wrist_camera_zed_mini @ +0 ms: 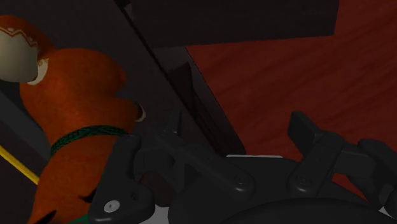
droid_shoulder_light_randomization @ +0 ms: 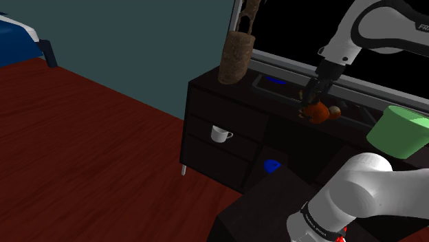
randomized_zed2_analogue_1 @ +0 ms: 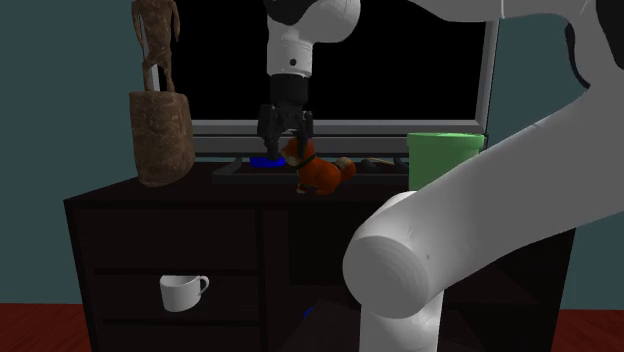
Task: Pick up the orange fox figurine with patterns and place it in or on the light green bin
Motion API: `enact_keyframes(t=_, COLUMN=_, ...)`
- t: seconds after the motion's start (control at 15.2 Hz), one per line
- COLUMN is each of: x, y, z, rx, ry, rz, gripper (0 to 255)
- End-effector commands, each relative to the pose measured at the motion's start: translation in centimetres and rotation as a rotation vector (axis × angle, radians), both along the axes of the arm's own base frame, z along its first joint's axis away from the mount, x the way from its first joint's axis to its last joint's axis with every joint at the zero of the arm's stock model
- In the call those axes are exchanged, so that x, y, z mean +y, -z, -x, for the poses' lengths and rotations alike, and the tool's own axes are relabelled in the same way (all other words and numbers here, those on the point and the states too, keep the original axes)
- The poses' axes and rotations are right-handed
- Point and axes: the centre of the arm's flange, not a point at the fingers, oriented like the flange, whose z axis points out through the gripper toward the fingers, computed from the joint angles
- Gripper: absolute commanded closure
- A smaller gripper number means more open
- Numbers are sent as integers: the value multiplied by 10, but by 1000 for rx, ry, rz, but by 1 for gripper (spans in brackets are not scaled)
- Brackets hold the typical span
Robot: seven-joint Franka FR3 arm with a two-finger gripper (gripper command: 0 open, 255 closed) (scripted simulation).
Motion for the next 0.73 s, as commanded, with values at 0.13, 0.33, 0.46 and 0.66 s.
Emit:
enact_keyframes(t=0.13, x=-41, y=-1, z=26, rx=-9, ry=-80, rz=16, gripper=0)
enact_keyframes(t=0.33, x=-76, y=-2, z=41, rx=-16, ry=-137, rz=28, gripper=0)
enact_keyframes(t=0.46, x=-100, y=-3, z=51, rx=-21, ry=-176, rz=35, gripper=0)
enact_keyframes(t=0.66, x=-137, y=-4, z=63, rx=-28, ry=-233, rz=47, gripper=0)
